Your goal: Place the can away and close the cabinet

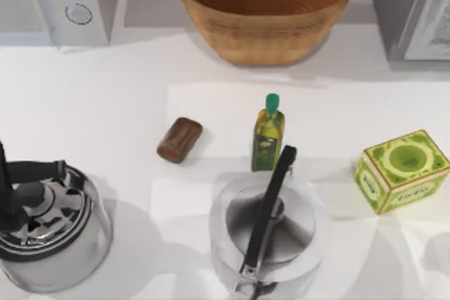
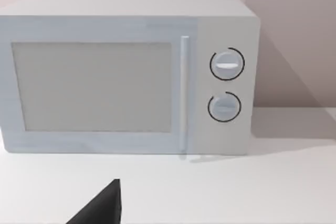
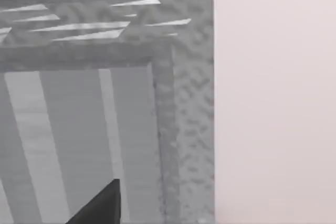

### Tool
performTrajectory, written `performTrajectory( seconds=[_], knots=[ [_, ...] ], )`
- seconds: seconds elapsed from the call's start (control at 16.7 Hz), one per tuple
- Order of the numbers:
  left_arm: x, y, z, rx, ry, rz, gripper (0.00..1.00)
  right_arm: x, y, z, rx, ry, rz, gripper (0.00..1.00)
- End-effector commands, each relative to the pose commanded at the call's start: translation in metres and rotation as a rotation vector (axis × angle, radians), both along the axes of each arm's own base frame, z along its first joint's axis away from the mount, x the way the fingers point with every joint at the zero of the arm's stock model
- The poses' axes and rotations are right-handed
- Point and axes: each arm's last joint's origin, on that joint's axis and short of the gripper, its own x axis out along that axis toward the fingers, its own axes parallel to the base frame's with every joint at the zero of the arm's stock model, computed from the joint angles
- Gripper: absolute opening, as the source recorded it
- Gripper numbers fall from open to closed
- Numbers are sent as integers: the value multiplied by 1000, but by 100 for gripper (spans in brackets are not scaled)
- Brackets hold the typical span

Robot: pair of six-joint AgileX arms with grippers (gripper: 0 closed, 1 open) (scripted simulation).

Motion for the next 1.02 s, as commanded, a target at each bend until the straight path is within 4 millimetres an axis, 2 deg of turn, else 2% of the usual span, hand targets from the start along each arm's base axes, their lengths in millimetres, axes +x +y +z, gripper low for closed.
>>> performTrajectory(
  seconds=[0.24, 0.42, 0.84, 1.02],
  knots=[
    [0, 0, 0, 0, 0, 0, 100, -19, 37, 77, -21, -14, -9, 100],
    [0, 0, 0, 0, 0, 0, 100, -32, 59, 108, -45, -28, -22, 100],
    [0, 0, 0, 0, 0, 0, 100, -34, 63, 114, -53, -33, -26, 100],
    [0, 0, 0, 0, 0, 0, 100, -21, 70, 113, -50, -30, -28, 100]
  ],
)
